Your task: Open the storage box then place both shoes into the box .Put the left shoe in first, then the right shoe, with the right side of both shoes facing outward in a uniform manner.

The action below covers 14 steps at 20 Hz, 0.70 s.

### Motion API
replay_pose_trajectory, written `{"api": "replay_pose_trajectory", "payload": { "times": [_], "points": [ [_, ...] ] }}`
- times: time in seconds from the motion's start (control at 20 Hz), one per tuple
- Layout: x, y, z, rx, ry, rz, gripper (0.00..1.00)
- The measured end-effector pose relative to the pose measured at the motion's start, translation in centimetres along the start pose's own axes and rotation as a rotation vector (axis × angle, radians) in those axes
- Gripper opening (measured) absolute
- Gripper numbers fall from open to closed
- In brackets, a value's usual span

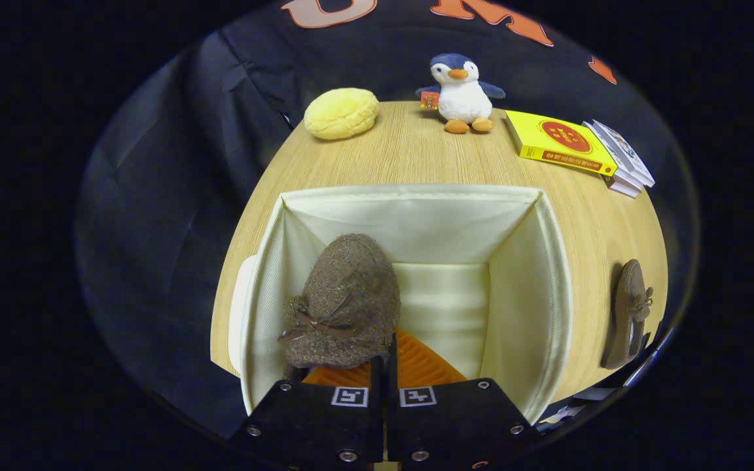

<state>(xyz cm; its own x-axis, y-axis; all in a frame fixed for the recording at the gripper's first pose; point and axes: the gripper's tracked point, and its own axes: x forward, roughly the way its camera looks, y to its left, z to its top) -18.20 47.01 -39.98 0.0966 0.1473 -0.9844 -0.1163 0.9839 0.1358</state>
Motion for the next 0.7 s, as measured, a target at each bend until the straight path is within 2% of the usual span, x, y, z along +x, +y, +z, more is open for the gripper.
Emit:
{"api": "replay_pose_trajectory", "payload": {
  "times": [0.15, 0.25, 0.35, 0.55, 0.7],
  "points": [
    [1.5, 0.1, -1.4, -0.007, 0.058, -0.006, 0.03],
    [2.0, 0.6, -2.6, -0.019, 0.102, 0.03, 0.07],
    [1.6, 1.4, -3.6, -0.038, 0.138, 0.081, 0.17],
    [-1.0, 2.5, -3.2, -0.062, 0.109, 0.217, 0.42],
    [-4.9, 2.5, -1.4, -0.065, 0.031, 0.327, 0.63]
  ]
}}
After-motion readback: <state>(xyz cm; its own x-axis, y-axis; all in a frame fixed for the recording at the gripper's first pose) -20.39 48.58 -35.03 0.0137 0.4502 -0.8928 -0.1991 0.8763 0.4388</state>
